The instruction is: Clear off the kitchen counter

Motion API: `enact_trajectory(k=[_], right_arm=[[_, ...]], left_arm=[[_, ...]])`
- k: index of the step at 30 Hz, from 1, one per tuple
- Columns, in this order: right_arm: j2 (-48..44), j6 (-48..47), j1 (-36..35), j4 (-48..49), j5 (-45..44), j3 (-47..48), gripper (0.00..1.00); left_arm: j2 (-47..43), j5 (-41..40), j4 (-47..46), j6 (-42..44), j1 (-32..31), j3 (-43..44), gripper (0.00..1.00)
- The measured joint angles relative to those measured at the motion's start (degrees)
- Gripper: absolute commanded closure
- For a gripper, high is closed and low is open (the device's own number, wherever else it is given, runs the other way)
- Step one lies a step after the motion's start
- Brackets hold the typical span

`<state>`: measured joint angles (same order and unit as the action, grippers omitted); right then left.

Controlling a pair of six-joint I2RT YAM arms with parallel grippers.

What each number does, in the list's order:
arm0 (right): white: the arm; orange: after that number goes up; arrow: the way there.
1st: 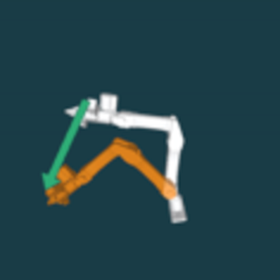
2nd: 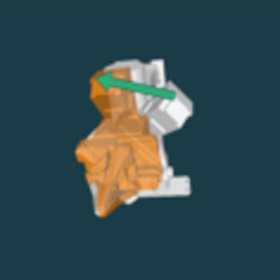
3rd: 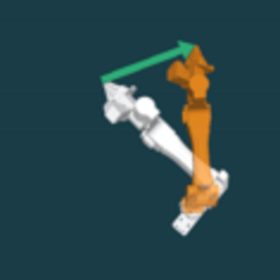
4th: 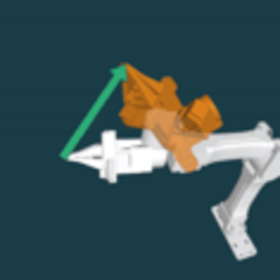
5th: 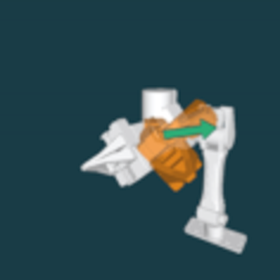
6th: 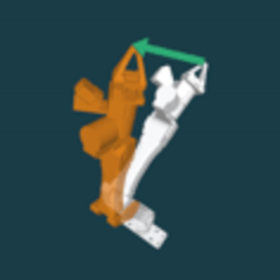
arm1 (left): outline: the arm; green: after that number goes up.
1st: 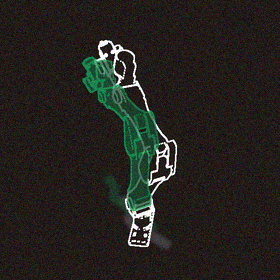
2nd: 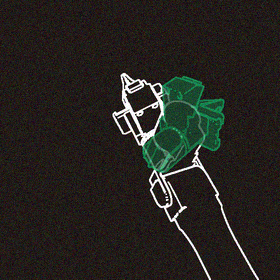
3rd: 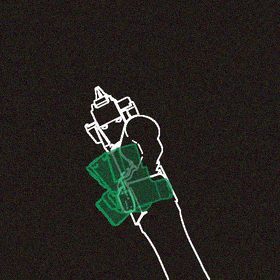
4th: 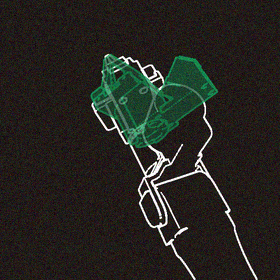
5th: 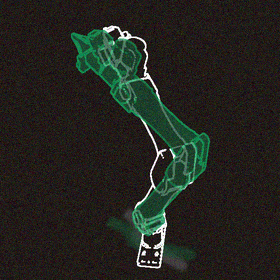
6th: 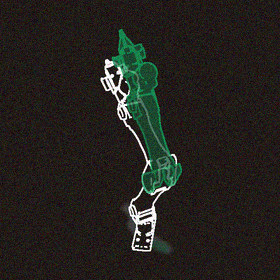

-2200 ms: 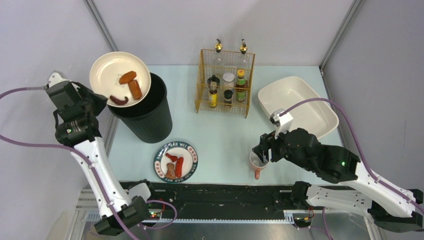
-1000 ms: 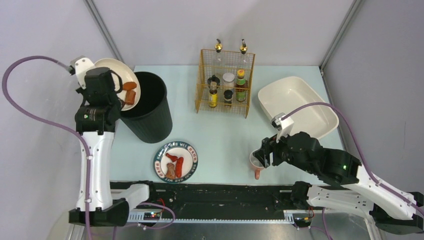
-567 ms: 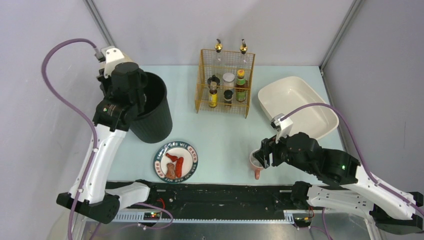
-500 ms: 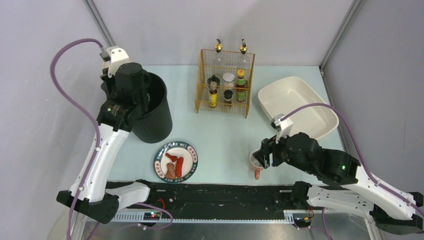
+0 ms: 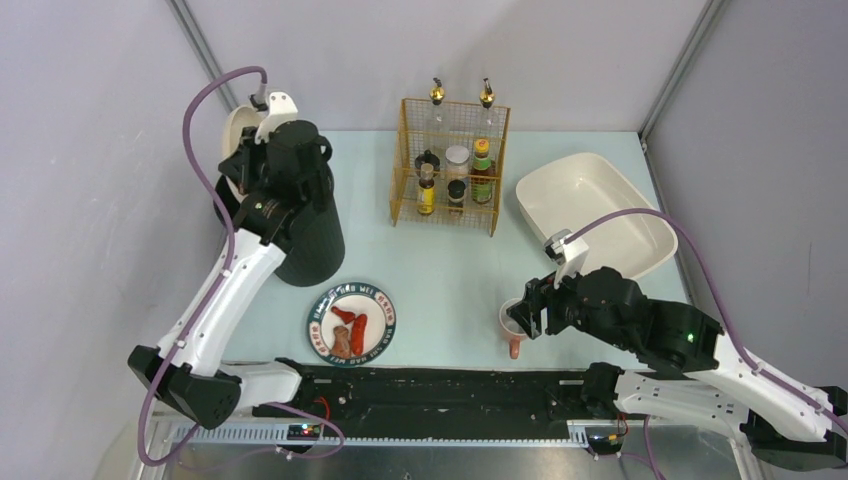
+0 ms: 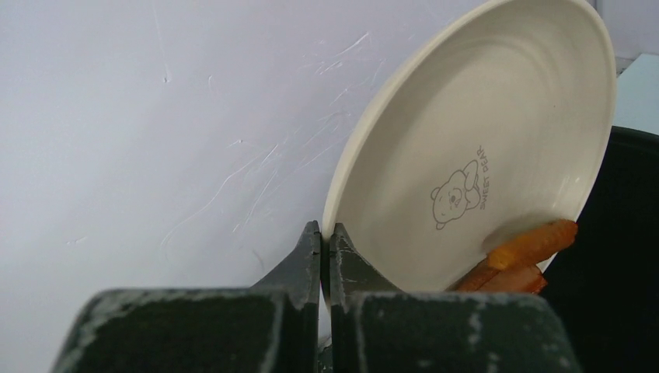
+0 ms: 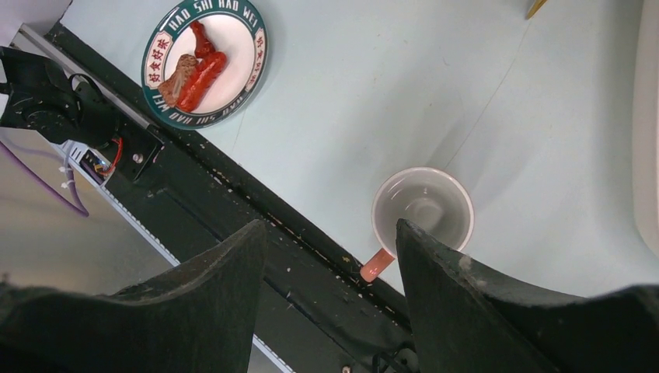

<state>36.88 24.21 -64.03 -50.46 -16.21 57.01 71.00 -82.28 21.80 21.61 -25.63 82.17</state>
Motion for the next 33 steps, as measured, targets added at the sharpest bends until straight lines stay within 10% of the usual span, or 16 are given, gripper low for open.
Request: enact_trajectory(k=[33], right_arm=[[-1.18, 0.17, 0.0, 0.24, 0.37, -0.48, 0.34]], left_arm=[[4.66, -6.16, -7.67, 16.39, -6.08, 11.69, 1.0]])
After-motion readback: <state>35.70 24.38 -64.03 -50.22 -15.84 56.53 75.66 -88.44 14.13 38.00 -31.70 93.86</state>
